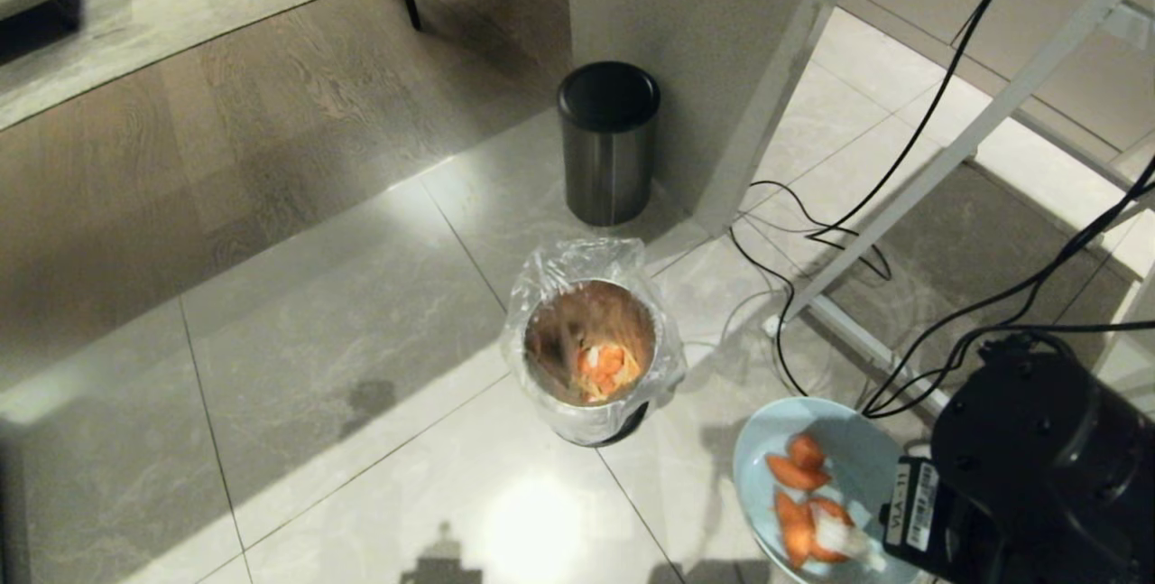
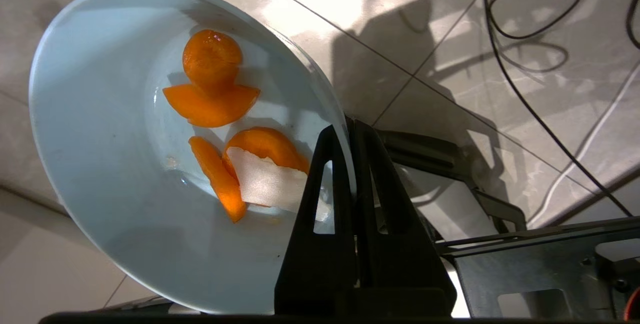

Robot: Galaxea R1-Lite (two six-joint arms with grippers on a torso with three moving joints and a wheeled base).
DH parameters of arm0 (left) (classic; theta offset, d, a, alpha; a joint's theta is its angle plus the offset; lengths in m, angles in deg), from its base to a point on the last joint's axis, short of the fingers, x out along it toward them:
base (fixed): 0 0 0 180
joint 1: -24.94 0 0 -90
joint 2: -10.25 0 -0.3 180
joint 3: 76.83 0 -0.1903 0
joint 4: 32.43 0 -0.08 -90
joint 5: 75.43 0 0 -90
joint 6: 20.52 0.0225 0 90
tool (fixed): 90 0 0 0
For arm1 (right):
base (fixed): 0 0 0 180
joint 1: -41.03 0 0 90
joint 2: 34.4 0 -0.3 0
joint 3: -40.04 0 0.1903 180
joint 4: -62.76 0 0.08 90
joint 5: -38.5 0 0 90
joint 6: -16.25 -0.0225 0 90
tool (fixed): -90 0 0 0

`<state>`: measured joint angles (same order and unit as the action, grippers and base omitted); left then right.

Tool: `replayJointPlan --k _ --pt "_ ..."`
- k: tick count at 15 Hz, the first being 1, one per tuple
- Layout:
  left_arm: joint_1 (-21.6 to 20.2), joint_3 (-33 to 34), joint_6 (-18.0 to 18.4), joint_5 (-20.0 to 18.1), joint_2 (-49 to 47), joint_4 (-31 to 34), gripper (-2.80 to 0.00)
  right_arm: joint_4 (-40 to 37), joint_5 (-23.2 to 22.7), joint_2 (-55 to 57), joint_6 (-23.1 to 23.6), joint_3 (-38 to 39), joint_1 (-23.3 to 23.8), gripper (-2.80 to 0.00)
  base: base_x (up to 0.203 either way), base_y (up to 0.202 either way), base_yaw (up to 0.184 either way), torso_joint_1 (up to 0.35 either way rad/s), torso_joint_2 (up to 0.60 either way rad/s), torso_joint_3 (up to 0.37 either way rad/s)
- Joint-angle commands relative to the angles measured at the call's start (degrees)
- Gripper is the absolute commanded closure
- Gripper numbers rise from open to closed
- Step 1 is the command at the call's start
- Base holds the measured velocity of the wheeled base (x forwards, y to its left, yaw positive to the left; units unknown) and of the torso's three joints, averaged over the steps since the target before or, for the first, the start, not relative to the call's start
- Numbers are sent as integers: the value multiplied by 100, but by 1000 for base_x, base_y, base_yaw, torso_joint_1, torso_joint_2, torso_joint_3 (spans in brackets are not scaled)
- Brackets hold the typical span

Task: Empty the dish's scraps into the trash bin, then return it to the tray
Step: Move the bowl over the trash can

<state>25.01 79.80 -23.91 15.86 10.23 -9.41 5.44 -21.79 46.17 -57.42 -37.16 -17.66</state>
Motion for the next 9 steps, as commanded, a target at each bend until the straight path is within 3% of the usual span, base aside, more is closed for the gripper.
replayJointPlan --k 1,9 --pt "1 0 -5 3 -6 -1 0 -103 44 3 -42 -13 -3 0 0 0 0 1 9 -198" --pt "-3 0 -5 3 -6 -1 0 -138 44 73 -51 66 15 0 0 0 0 2 3 -197"
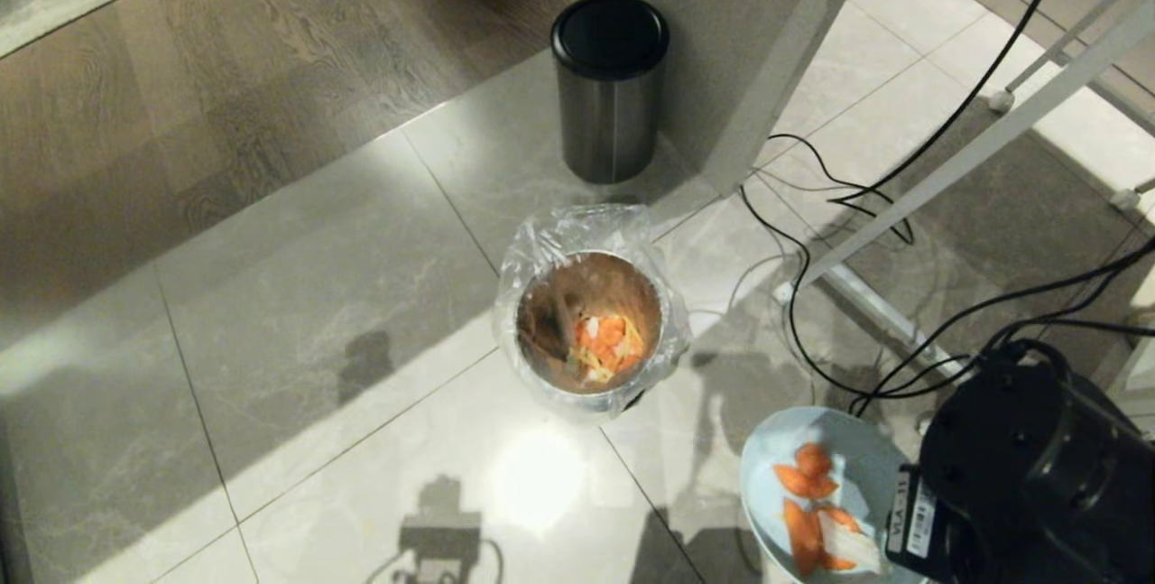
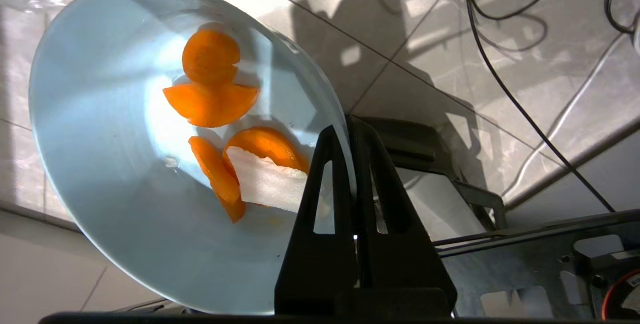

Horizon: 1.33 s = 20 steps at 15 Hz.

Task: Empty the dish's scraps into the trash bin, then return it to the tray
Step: Move the bowl over the trash can

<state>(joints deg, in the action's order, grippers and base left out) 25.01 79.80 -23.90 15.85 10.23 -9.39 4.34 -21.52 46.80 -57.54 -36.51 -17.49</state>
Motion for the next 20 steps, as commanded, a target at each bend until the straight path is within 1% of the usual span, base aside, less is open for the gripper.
replayJointPlan --k 1,4,7,9,12,14,17,18,20 --pt "1 0 -5 4 -6 -2 0 -41 17 -13 -39 57 -2 0 0 0 0 3 6 -196" --pt "-2 0 3 4 -1 -2 0 -93 74 -162 -45 543 2 0 0 0 0 2 2 -195" --pt "-6 0 4 4 -3 -2 0 -115 169 -96 -36 539 209 0 0 0 0 3 2 -85" --pt "-7 0 4 4 -5 -2 0 -132 357 246 -31 317 401 0 0 0 0 1 0 -13" --pt "-1 0 4 4 -6 -2 0 -403 695 801 -30 -686 594 0 0 0 0 0 0 0" --pt "-1 0 4 4 -5 -2 0 -724 882 1200 -28 -1552 656 0 0 0 0 0 0 0" --pt "-6 0 4 4 2 -2 0 -1337 1017 1776 -1 -2817 681 0 0 0 0 0 0 0" --pt "0 0 4 4 -2 -2 0 -1501 1041 1922 103 -3119 682 0 0 0 0 0 0 0" --pt "1 0 4 4 1 -2 0 -1580 1061 2105 516 -3457 729 0 0 0 0 0 0 0"
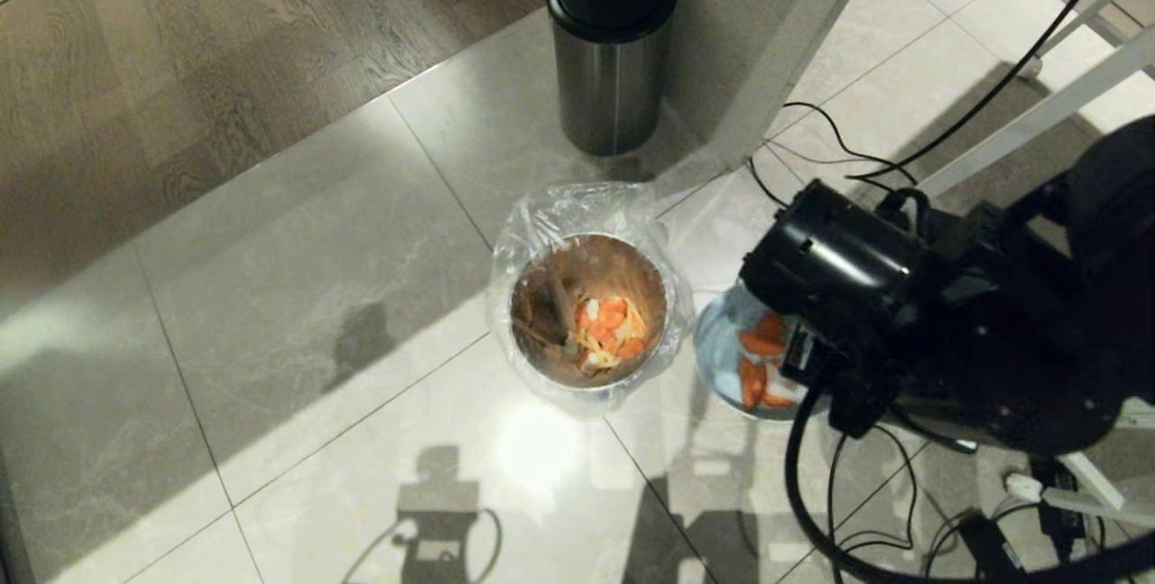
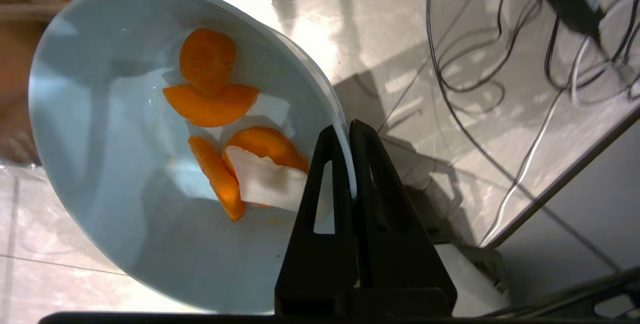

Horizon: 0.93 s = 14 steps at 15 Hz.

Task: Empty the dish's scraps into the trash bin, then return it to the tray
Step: Move the bowl over the trash can, then pour the leftover food from the bowl into the trash can

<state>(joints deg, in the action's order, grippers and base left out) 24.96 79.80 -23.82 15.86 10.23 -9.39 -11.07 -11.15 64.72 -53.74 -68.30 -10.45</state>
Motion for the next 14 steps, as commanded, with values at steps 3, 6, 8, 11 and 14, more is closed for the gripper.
replayJointPlan --k 3,6,8,11,14 --pt "2 0 -4 3 -6 -3 0 666 23 391 913 -193 48 0 0 0 0 0 0 0" --pt "6 0 -4 3 -6 -3 0 2252 -38 367 2716 291 244 0 0 0 0 0 0 0" --pt "-2 0 -4 3 2 -3 0 3286 -90 392 4072 523 367 0 0 0 0 0 0 0" --pt "6 0 -4 3 -6 -3 0 4695 -116 509 6016 710 421 0 0 0 0 0 0 0" --pt "4 0 -4 3 -6 -3 0 6420 -152 616 7770 810 428 0 0 0 0 0 0 0"
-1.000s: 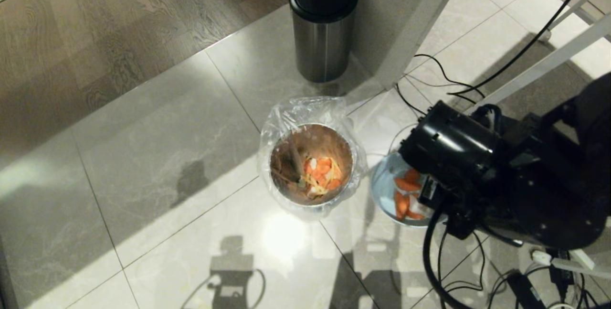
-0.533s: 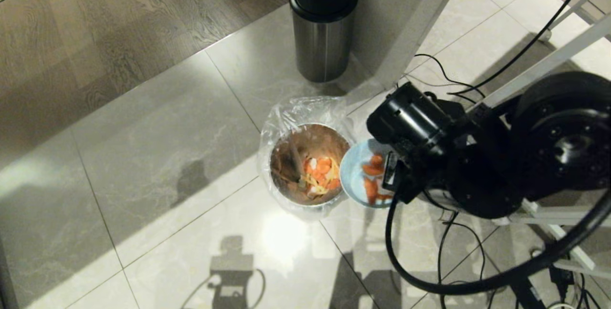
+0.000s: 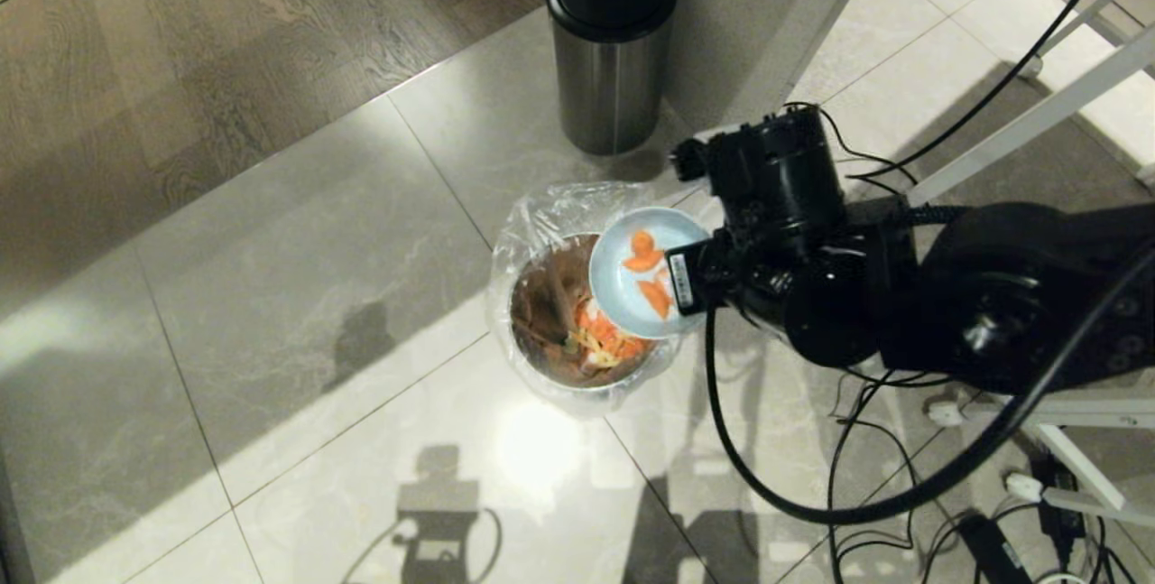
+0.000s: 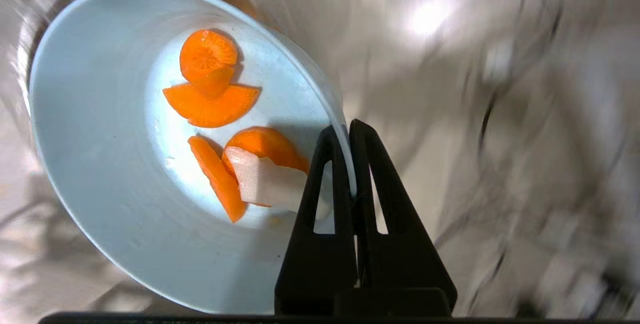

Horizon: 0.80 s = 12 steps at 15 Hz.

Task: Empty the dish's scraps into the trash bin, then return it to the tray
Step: Pour the leftover food from the bowl into the trash can

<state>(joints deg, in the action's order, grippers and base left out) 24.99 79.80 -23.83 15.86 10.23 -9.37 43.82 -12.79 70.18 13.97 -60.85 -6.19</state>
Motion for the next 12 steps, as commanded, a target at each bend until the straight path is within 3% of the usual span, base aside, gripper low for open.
replayJointPlan --k 1,4,6,9,12 --pt "4 0 -4 2 -6 -5 0 1553 1 89 1488 137 -2 0 0 0 0 0 0 0" --pt "4 0 -4 2 -6 -5 0 3671 -363 88 3042 699 -2 0 0 0 0 0 0 0" --pt "-5 0 -4 2 1 -5 0 4755 -1300 31 4012 1161 1 0 0 0 0 0 0 0" --pt "4 0 -4 2 -6 -5 0 5572 -2626 17 5135 1641 2 0 0 0 0 0 0 0" --pt "-5 0 -4 2 -6 -5 0 5823 -3771 98 6079 1771 9 0 0 0 0 0 0 0"
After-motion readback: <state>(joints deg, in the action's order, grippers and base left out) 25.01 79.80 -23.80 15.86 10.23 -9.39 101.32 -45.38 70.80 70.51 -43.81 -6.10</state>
